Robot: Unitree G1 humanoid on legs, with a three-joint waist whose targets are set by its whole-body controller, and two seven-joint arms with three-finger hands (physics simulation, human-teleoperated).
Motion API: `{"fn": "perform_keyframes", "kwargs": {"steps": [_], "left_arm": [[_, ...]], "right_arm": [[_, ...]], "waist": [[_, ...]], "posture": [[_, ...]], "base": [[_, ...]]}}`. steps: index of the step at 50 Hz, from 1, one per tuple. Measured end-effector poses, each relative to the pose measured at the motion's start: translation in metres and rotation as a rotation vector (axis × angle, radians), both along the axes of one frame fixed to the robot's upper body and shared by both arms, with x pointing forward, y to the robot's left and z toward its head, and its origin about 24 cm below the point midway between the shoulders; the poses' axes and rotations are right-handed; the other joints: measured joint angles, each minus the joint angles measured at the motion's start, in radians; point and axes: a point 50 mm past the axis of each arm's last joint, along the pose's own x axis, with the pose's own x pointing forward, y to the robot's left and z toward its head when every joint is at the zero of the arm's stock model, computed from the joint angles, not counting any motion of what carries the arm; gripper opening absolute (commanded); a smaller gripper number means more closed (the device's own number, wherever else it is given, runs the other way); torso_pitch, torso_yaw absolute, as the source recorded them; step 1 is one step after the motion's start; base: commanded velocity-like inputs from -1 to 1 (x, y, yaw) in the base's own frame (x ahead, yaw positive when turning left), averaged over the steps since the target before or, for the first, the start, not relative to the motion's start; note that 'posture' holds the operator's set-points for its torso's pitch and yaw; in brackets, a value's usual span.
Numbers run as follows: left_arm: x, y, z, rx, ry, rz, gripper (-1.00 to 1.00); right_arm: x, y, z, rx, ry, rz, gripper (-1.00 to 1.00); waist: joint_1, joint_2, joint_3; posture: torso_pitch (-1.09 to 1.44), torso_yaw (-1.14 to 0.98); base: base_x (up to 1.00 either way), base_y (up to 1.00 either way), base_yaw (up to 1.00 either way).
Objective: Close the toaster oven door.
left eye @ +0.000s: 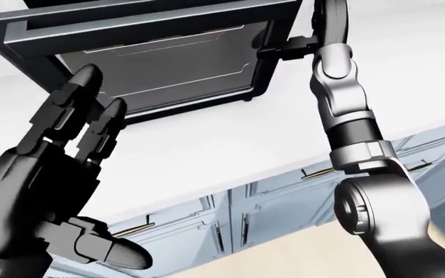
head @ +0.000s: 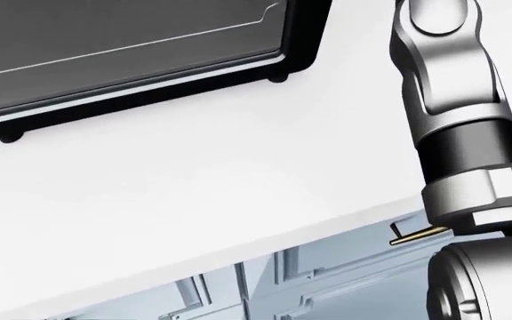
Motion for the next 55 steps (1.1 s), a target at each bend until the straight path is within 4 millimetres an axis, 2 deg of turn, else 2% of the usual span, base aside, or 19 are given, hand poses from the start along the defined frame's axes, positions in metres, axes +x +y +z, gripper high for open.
{"fn": "perform_keyframes", "kwargs": {"steps": [5, 15, 21, 27, 31, 35, 43, 55], "left_arm": [[0.006, -0.014, 0.002, 0.005, -0.017, -0.038, 1.00], [0.013, -0.022, -0.002, 0.042, -0.003, -0.069, 1.00], [0.020, -0.029, 0.005, 0.052, -0.041, -0.093, 1.00], [0.030, -0.036, 0.004, 0.079, -0.033, -0.117, 1.00], [0.054, -0.032, 0.004, 0.101, -0.007, -0.103, 1.00], [0.068, -0.024, 0.002, 0.117, 0.010, -0.064, 1.00], [0.080, -0.025, -0.007, 0.150, 0.044, -0.074, 1.00], [0.095, -0.024, 0.002, 0.163, 0.039, -0.073, 1.00]], "right_arm": [[0.000, 0.000, -0.001, 0.002, 0.003, -0.003, 1.00], [0.000, -0.002, 0.000, 0.003, 0.005, -0.011, 1.00], [0.000, 0.000, 0.002, 0.008, 0.003, -0.010, 1.00], [-0.001, -0.001, 0.004, 0.011, -0.013, -0.010, 1.00], [-0.001, 0.001, 0.005, 0.012, -0.019, -0.007, 1.00], [-0.001, 0.000, 0.005, 0.013, -0.021, -0.008, 1.00], [0.000, -0.002, 0.003, 0.017, -0.014, -0.014, 1.00], [0.001, -0.001, 0.005, 0.012, -0.008, -0.014, 1.00]], "waist": [[-0.004, 0.002, -0.002], [-0.006, 0.003, 0.000], [-0.007, 0.003, -0.001], [-0.008, -0.001, -0.004], [-0.007, -0.007, -0.004], [-0.008, -0.014, -0.005], [-0.008, -0.023, -0.008], [-0.005, -0.028, -0.007]], "posture": [[0.00, 0.00], [0.00, 0.00], [0.00, 0.00], [0.00, 0.00], [0.00, 0.00], [0.00, 0.00], [0.00, 0.00], [0.00, 0.00]], "base": [[0.00, 0.00, 0.00], [0.00, 0.00, 0.00], [0.00, 0.00, 0.00], [0.00, 0.00, 0.00], [0.00, 0.00, 0.00], [0.00, 0.00, 0.00], [0.00, 0.00, 0.00], [0.00, 0.00, 0.00]]}}
